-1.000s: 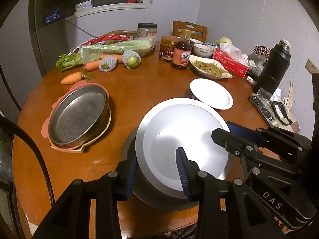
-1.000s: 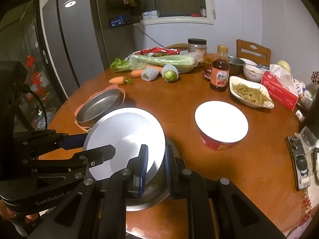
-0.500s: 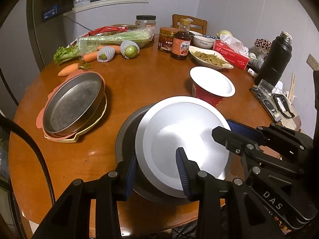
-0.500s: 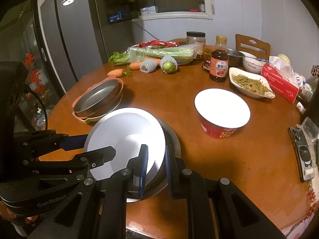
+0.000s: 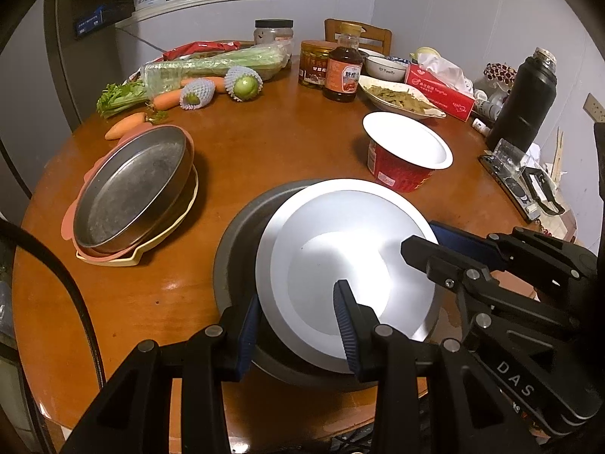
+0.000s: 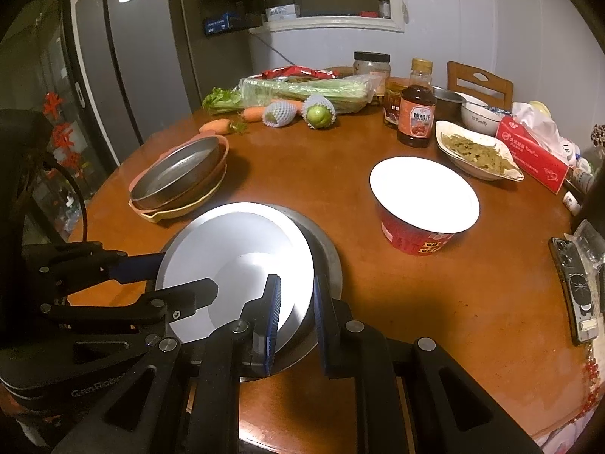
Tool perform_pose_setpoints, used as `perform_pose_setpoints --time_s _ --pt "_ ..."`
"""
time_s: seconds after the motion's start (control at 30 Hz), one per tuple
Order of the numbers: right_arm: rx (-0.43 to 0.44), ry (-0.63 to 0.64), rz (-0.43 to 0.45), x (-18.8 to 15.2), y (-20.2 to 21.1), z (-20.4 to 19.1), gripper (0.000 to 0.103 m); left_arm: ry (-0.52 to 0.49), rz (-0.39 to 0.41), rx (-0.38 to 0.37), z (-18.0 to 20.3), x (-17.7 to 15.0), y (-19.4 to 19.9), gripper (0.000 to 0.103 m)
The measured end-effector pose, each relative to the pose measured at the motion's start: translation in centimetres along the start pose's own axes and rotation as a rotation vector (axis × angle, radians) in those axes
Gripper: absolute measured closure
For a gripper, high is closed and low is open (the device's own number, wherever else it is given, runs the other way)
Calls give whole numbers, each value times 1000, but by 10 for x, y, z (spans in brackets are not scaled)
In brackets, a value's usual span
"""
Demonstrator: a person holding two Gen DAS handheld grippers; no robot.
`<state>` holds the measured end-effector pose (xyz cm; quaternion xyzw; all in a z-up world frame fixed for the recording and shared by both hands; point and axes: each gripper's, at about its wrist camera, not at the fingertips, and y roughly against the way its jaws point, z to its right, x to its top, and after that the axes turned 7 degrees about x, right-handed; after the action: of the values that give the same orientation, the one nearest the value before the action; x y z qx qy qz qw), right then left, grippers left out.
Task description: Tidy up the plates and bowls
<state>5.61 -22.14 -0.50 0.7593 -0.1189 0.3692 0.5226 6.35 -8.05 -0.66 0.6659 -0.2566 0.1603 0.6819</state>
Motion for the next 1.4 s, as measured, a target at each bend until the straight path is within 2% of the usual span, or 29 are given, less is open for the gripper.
perform_pose_setpoints --time_s 0.6,1.4 --pt "-34 34 -14 -1 -8 -7 84 6 0 2 -5 0 -4 64" --pt "-69 36 -32 1 -12 -8 83 28 22 -37 -11 -1 4 64"
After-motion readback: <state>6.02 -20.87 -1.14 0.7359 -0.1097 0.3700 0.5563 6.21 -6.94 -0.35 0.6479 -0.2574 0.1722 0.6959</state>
